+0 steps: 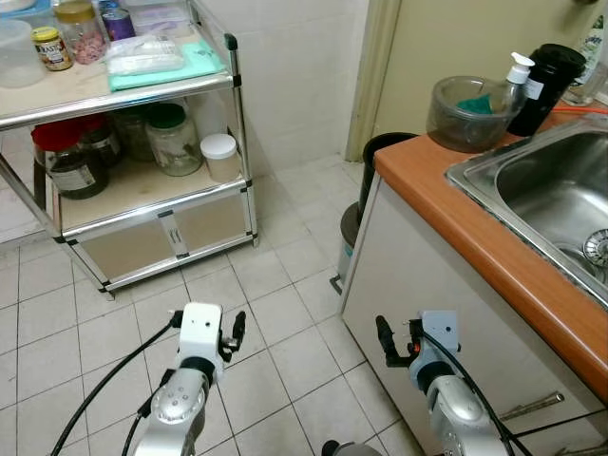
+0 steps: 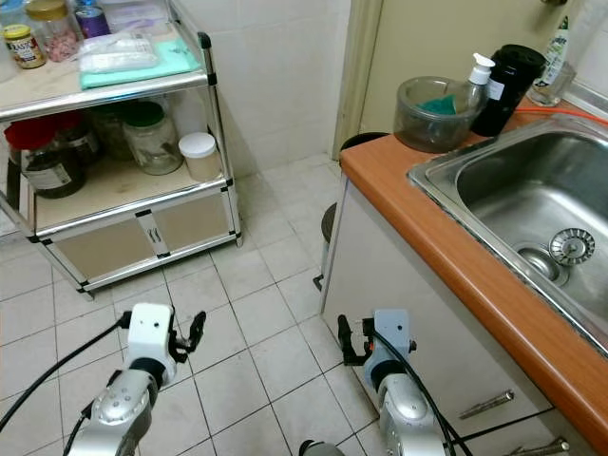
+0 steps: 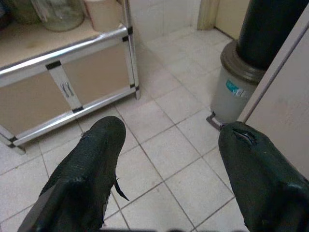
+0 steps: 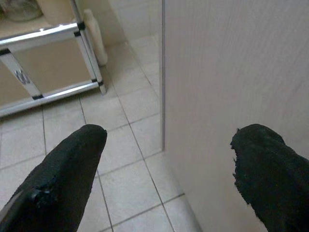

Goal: Kitchen organization

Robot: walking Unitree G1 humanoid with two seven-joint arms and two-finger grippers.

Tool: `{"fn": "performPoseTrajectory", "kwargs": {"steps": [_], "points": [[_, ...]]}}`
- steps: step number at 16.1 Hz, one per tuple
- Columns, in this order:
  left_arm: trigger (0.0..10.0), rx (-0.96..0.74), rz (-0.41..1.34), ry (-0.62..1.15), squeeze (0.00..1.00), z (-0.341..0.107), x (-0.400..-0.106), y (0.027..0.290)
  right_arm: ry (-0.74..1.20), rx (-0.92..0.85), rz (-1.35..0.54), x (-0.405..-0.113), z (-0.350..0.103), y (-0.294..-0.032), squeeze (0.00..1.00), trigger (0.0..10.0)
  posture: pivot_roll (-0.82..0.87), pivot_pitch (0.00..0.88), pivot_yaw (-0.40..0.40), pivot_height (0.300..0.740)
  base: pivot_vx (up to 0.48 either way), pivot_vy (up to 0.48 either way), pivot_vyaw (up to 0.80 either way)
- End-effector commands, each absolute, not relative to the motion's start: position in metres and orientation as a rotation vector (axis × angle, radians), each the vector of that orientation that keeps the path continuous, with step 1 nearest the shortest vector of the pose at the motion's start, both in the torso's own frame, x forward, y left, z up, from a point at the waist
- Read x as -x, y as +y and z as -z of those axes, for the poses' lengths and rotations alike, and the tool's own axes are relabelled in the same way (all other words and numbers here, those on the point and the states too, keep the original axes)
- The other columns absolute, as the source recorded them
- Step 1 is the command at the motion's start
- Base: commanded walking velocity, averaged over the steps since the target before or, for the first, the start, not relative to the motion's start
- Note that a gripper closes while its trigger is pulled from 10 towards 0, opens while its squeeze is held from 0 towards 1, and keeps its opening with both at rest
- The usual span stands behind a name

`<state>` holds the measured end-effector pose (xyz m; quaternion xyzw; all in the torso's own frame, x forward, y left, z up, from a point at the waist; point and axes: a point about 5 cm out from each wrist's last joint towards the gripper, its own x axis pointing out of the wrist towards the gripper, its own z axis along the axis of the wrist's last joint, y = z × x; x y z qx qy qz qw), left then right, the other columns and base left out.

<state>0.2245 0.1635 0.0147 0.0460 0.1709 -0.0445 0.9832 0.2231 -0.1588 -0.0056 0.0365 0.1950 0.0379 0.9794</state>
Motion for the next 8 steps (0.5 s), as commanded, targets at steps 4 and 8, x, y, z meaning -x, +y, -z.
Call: {"fn": "performPoseTrajectory", "kwargs": {"steps": [4,8], "points": [[10.0,-0.118,0.174,0.305,0.0,-0.036,-0.225,0.154,0.341,-0.092,-0.095,-0.23,-0.013,-0.173,0.0,10.0,-0.11,0.0,0.087,0.74,0.0,0.0,-0.78],[10.0,-0.085,0.187,0.282,0.0,-0.041,-0.241,0.155,0.328,-0.079,-0.027,-0.224,-0.017,-0.187,0.0,10.0,-0.13,0.02,0.056,0.74,0.0,0.0,-0.79]]}}
